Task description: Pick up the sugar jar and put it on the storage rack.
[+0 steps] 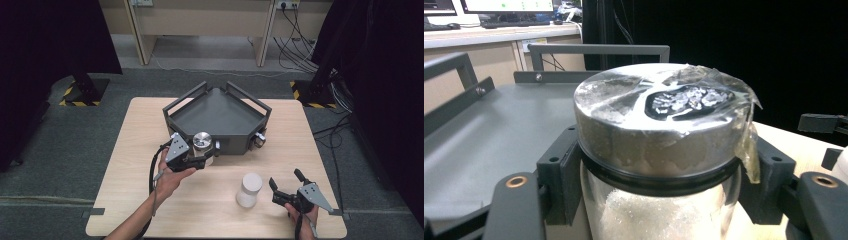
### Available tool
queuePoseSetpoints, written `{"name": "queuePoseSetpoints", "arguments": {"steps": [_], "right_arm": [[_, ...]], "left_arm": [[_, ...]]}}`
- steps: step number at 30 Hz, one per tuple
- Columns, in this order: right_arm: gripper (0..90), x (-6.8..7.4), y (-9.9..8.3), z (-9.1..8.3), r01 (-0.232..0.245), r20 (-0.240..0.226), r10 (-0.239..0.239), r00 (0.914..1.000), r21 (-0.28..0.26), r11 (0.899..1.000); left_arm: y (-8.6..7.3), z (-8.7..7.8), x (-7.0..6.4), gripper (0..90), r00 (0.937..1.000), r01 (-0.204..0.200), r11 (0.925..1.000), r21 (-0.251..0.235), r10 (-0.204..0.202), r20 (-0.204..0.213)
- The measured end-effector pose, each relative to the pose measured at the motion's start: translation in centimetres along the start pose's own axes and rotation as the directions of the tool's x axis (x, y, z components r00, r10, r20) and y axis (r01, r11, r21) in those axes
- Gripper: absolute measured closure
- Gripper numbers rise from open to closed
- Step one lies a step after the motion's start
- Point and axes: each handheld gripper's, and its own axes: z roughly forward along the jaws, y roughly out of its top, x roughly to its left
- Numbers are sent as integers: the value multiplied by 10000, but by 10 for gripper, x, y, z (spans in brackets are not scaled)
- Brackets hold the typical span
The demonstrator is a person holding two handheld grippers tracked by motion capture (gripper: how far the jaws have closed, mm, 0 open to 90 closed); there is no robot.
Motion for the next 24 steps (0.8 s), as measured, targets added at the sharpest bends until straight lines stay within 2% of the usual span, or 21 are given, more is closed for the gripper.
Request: {"name": "queuePoseSetpoints", "arguments": {"steps": [6, 12, 16, 24], "right_arm": [[3, 0, 0, 0, 14, 26, -14, 10000, 0, 10000], [3, 0, 0, 0, 14, 1, -14, 10000, -5, 10000], [3, -1, 0, 0, -16, 5, 16, 10000, -1, 10000], [3, -1, 0, 0, -9, -54, 9, 10000, 15, 10000]], "left_arm": [[13, 3, 5, 312, 9999, 98, 9999, 32, -98, 71], [33, 8, 14, 313, 9999, 168, 9997, 156, -168, -33], [45, 9, 15, 312, 9999, 38, 9998, 220, -35, -126], [60, 15, 17, 312, 9998, 56, 9998, 168, -53, -177]]}}
